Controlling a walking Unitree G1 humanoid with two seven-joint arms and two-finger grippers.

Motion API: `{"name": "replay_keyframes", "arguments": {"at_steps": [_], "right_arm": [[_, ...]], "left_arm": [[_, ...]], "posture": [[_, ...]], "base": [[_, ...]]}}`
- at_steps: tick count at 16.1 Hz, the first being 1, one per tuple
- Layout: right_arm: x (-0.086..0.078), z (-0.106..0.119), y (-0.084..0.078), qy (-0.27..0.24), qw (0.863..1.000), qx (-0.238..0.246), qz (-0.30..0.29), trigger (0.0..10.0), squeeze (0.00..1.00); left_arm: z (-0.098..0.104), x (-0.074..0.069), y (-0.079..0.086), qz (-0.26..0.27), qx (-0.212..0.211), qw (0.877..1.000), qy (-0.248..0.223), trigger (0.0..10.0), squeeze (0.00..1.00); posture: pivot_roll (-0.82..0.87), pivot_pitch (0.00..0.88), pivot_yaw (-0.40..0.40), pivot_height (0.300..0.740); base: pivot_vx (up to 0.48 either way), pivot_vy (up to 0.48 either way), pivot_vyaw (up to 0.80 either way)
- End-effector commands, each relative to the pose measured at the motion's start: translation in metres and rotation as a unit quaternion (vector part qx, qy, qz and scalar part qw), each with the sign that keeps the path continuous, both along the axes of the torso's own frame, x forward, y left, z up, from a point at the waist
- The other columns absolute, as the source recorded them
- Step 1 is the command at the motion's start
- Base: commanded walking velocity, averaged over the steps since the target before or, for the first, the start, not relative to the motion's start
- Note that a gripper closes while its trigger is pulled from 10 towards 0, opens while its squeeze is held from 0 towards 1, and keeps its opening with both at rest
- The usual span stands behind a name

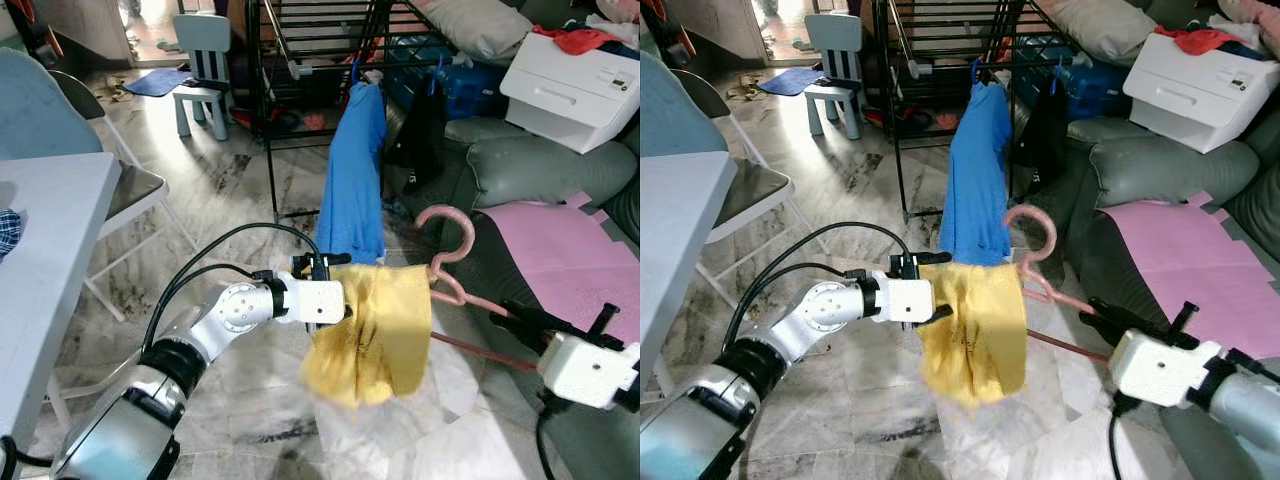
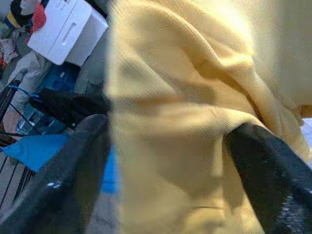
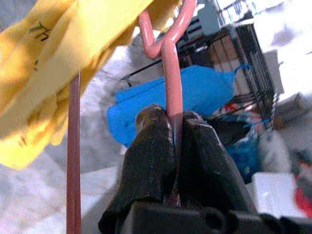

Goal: Hang hanger

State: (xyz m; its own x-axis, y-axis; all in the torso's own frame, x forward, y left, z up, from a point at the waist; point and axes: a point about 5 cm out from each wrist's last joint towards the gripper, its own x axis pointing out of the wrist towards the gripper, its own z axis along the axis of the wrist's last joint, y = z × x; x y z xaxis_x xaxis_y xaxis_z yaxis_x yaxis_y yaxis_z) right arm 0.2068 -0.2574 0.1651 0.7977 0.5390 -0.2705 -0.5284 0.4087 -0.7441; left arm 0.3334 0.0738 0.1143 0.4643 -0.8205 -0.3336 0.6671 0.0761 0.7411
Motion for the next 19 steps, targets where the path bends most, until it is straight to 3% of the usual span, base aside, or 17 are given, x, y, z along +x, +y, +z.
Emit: {"name": "replay_keyframes", "arguments": {"at_steps": [1, 4, 8, 13, 19], "right_arm": [[0.0, 0.005, 0.001, -0.025, 0.999, -0.03, 0.024, 10.0, 0.0], [0.001, 0.003, -0.004, -0.072, 0.993, -0.086, 0.035, 10.0, 0.0], [0.007, 0.011, -0.007, -0.143, 0.984, -0.102, 0.024, 10.0, 0.0], [0.014, 0.011, 0.0, -0.184, 0.979, -0.081, 0.009, 10.0, 0.0], [0.026, 0.004, 0.02, -0.238, 0.97, -0.037, -0.014, 10.0, 0.0]], "left_arm": [[0.006, 0.003, -0.003, -0.009, 0.007, 1.0, -0.005, 0.0, 0.0], [0.006, 0.005, -0.002, -0.005, 0.008, 1.0, 0.0, 0.0, 0.0], [0.001, 0.007, 0.002, 0.004, 0.019, 1.0, 0.01, 0.0, 0.0], [-0.003, 0.008, 0.0, 0.02, 0.01, 1.0, 0.019, 0.0, 0.0], [-0.003, 0.009, 0.002, 0.019, 0.005, 0.999, 0.035, 0.0, 0.0]], "posture": [[-0.03, 0.0, -0.024, 0.74], [-0.03, 0.0, -0.023, 0.74], [-0.03, 0.0, -0.024, 0.74], [-0.03, 0.0, -0.027, 0.74], [-0.01, 0.0, -0.017, 0.74]], "base": [[0.0, 0.0, 0.0], [0.0, 0.0, 0.0], [0.0, 0.0, 0.0], [0.0, 0.0, 0.0], [0.0, 0.0, 0.0]]}}
